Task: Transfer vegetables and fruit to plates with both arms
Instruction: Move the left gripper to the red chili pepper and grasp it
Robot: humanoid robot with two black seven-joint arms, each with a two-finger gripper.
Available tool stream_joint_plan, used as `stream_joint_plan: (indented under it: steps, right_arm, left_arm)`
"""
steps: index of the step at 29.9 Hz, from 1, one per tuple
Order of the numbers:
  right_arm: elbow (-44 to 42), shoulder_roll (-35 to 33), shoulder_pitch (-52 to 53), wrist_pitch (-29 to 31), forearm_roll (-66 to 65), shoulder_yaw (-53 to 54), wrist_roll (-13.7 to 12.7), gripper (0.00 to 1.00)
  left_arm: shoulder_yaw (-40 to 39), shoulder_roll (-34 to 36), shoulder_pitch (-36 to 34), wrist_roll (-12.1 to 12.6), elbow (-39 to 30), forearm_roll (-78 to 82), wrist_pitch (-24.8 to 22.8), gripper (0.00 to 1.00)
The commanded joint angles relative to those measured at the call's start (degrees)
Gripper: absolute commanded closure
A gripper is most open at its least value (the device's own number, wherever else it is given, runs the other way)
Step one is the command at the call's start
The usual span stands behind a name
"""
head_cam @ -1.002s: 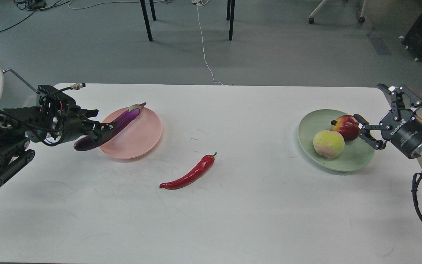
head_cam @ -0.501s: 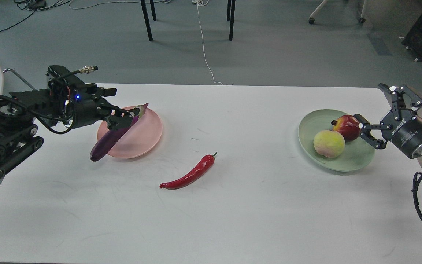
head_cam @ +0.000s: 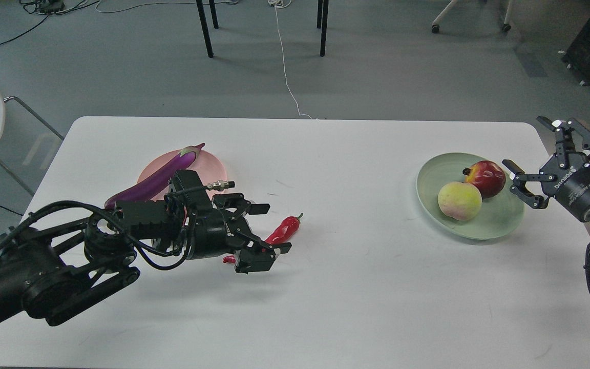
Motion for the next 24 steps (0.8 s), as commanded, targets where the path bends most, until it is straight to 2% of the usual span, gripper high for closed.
stream_joint_plan:
  steps: [1,4,12,14,18,24]
  right_arm:
    - [0.1,0.0,0.0,0.0,-0.1,0.0,0.0,0.03]
    - [0.2,0.0,0.0,0.0,-0.1,0.0,0.0,0.03]
    - [0.2,-0.6,0.0,0.0,-0.1,0.1,0.0,0.03]
    - [0.2,-0.7,0.0,0.0,-0.1,0.1,0.0,0.03]
    - [0.2,-1.1,0.0,0.1,-0.1,0.1,0.0,0.03]
    - [0.2,-1.3,0.0,0.2,-0.1,0.1,0.0,0.03]
  left_arm:
    - [-0.4,-3.5,1.7,0.1,5.3,0.2,2.4,0.02]
    - [-0.5,-5.4,1.7,0.4,9.7,0.2,4.9,0.02]
    - [-0.3,-7.2,1.9,1.1,14.5,0.2,5.8,0.05]
    - [-0.1,-8.4,1.8,1.9,16.3,0.2,6.5,0.07]
    - [0.1,-8.7,1.6,1.9,17.1,0.2,6.7,0.17]
    - [0.2,-8.6,1.4,1.8,17.2,0.2,6.7,0.24]
